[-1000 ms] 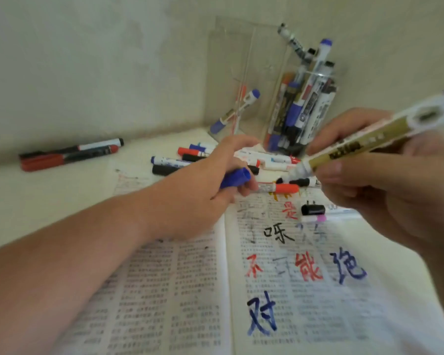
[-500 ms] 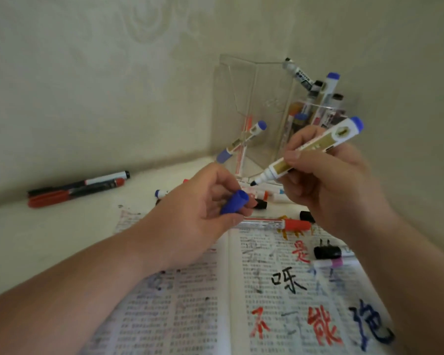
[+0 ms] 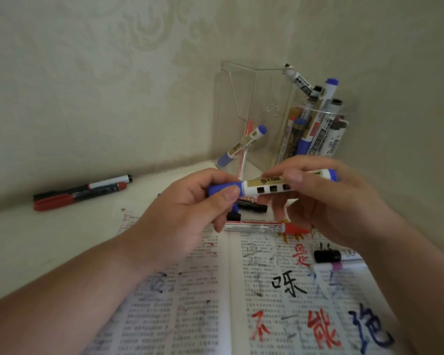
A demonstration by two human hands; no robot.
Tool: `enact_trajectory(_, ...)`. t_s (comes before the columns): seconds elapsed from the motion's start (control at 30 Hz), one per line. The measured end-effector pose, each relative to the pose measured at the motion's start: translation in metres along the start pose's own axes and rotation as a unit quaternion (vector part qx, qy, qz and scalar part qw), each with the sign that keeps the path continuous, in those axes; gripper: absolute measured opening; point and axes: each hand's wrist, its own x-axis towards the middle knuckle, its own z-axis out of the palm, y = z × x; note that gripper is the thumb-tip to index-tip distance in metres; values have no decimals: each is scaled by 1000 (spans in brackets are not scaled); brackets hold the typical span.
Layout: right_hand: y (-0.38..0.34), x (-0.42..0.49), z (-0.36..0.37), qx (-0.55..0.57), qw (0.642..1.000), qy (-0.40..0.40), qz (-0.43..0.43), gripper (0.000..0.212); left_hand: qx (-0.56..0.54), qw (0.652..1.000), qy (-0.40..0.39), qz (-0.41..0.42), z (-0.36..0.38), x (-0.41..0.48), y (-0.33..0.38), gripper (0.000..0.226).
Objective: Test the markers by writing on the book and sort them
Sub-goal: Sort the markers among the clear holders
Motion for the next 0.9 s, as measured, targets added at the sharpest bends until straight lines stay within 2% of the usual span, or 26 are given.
enact_trajectory(0.07, 1, 0, -4, 10, 1000, 24, 5, 33, -57, 998, 9, -9, 0, 1, 0, 19)
enact_trajectory(0.17, 0, -2, -1, -87, 996, 30, -16, 26, -92, 995, 9, -26, 3, -1, 3, 18)
enact_trajectory(0.3, -5, -5, 14, -154, 987, 21, -45, 21, -40, 996, 45, -67, 5, -5, 9, 52)
enact_trajectory(0.43, -3, -3, 22, -136, 990, 42, -1, 13, 81, 991, 110, -14, 12, -4, 9, 73)
enact_trajectory(0.57, -5, 2, 28, 23, 994, 45, 98, 23, 113, 983, 145, 21, 15, -5, 5, 58)
enact_trajectory(0.67, -7, 1, 26, 75, 986, 41, 144, 23, 164, 975, 144, 38, 20, -9, 8, 52)
enact_trajectory(0.8, -6, 4, 18, 83, 988, 63, 117, 23, 215, 967, 131, 43, 18, -5, 11, 39)
enact_trajectory(0.9, -6, 8, 14, 119, 984, 109, 70, 15, 251, 961, 115, 5, 14, -2, 16, 34)
